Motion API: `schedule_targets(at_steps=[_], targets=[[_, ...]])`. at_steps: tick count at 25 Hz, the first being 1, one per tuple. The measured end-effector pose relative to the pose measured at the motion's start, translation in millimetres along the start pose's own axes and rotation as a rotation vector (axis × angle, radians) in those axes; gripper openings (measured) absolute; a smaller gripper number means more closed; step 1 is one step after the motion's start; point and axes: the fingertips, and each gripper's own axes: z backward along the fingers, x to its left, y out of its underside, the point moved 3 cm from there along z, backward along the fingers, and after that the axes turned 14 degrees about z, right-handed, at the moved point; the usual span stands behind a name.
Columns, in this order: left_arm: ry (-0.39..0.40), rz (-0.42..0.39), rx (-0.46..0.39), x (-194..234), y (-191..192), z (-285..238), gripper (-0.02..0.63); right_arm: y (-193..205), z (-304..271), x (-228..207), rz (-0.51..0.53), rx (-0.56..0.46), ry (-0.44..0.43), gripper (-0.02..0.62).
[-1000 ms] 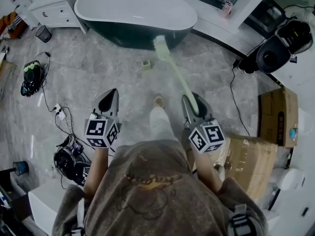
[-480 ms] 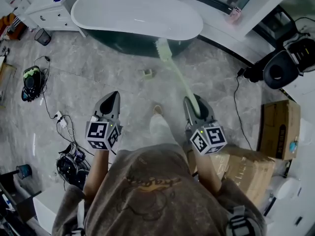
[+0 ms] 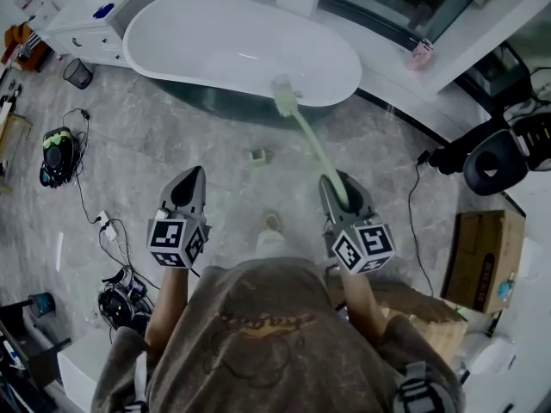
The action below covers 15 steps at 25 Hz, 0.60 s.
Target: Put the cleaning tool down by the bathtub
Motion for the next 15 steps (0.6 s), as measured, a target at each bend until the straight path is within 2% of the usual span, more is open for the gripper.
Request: schedule_targets(at_steps=[7, 15], targets=[[-0.043, 0.033, 0.008, 0.6, -20.9, -64.1, -0.002, -14.3, -49.6, -51.6, 0.015, 0.002, -0.049, 0.117], [-0.081, 0.043, -0.023, 26.4, -35.0, -88.4, -0.002, -13.0, -93.0, -65.5, 0.005, 0.022, -0.076, 0.117]])
